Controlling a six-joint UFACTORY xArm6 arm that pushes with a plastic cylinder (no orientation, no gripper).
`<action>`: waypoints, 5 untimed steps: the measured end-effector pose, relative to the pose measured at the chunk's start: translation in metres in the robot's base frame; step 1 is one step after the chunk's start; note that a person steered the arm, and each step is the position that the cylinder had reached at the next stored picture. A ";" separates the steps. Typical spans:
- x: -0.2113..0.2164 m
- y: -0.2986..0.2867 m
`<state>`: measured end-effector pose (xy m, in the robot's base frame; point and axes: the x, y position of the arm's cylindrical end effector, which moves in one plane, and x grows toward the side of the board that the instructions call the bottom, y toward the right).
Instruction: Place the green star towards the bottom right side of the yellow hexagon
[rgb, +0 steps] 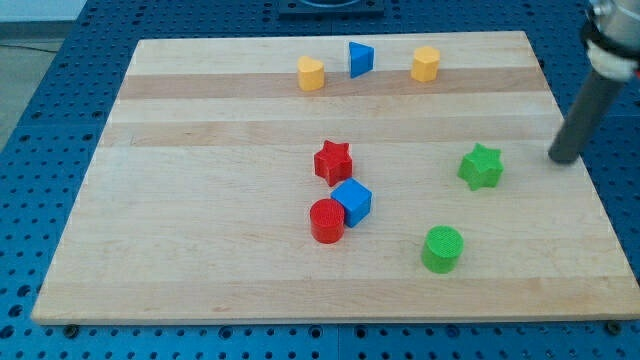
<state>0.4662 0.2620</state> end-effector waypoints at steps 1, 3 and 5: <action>0.024 -0.068; 0.017 -0.098; -0.024 -0.098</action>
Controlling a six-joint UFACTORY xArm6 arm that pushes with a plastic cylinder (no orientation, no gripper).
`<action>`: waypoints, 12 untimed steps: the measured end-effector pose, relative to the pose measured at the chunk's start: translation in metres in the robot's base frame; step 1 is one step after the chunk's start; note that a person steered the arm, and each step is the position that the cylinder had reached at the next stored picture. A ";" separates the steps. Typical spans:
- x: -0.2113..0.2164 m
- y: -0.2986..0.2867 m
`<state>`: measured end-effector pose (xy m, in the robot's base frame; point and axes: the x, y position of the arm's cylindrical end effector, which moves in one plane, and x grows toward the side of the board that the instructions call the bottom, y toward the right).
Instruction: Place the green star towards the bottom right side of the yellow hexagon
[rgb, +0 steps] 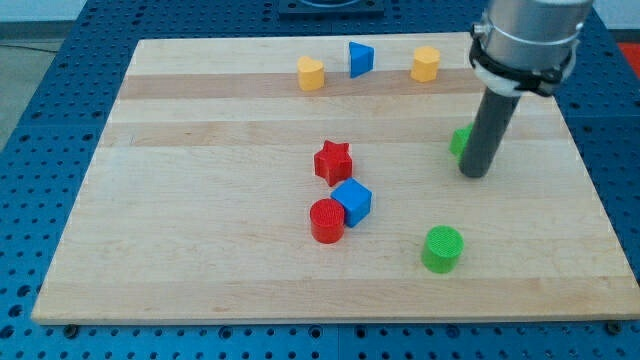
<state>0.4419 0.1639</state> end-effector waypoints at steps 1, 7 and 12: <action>-0.038 0.000; -0.090 0.068; -0.075 0.005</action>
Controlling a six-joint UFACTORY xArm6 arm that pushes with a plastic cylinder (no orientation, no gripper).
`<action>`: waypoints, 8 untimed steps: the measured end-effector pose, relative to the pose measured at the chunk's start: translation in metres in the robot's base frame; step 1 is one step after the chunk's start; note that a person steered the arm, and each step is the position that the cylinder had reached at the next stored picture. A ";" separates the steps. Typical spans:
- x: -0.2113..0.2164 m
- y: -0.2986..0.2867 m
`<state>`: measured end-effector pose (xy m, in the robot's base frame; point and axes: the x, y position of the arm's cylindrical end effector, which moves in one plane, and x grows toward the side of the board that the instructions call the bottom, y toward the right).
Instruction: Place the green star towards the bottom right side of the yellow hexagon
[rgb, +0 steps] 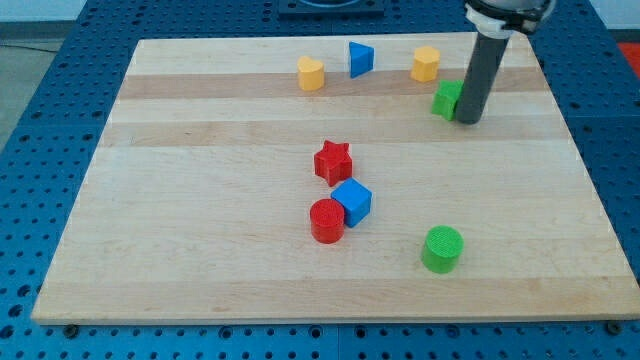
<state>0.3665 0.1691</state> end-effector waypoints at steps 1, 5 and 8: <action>-0.006 -0.002; -0.006 -0.002; 0.052 -0.011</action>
